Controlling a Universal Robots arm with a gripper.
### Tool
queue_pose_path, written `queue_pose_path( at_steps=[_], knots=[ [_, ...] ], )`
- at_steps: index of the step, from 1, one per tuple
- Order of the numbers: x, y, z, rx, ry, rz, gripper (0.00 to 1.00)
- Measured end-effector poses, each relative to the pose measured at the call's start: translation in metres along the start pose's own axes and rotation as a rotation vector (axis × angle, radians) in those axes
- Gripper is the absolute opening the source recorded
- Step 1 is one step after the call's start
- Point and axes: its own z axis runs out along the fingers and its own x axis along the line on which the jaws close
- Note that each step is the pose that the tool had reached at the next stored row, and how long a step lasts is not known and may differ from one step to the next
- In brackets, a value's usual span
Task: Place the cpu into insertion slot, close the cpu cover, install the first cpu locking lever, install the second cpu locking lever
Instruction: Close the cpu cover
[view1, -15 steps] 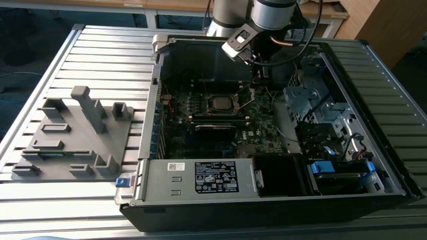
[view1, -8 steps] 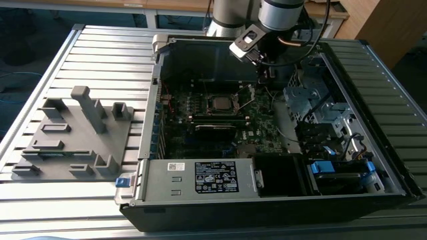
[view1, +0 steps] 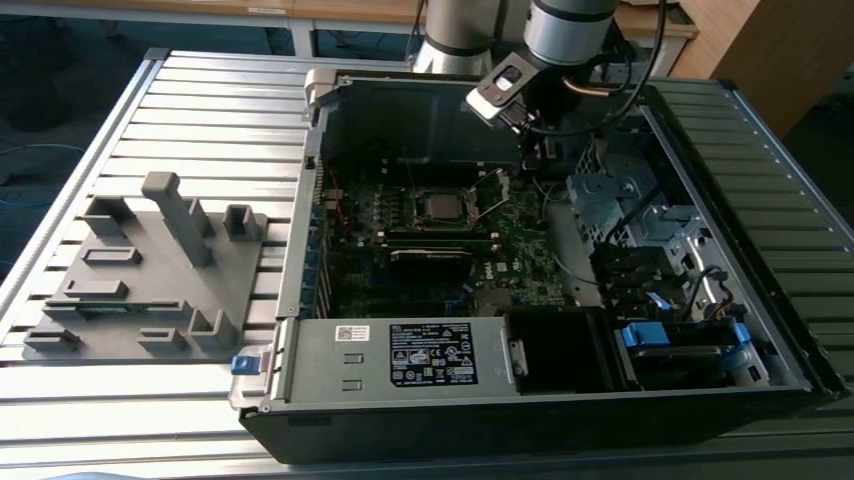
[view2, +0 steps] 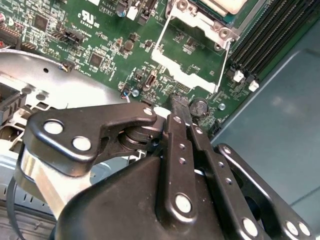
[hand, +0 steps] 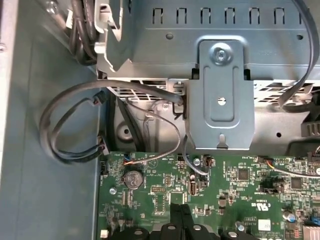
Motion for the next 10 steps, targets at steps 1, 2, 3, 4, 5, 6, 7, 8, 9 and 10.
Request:
queue_pose_path(
  at_steps=[1,2,3,4,5,6,7,8,9,10],
  knots=[
    [-0.0001,0.0000,0.0019,0.0000,-0.0001,0.001,0.10],
    [-0.0001,0.0000,0.0037,0.0001,-0.0003,0.001,0.10],
    [-0.0001,0.0000,0.0055,0.0000,-0.0003,0.001,0.10],
    [-0.0001,0.0001,0.0073,0.0000,-0.0001,0.001,0.10],
    [-0.0001,0.0000,0.0091,0.0000,-0.0001,0.002,0.10],
    [-0.0001,0.0000,0.0109,0.0000,-0.0001,0.002,0.10],
    [-0.0001,0.0001,0.0127,0.0000,-0.0001,0.002,0.10],
    [-0.0002,0.0004,0.0137,0.0000,-0.0001,0.002,0.10],
    [-0.0002,0.0007,0.0143,0.0000,-0.0001,0.002,0.10],
    [-0.0002,0.0006,0.0143,0.0000,-0.0003,0.002,0.10]
  ],
)
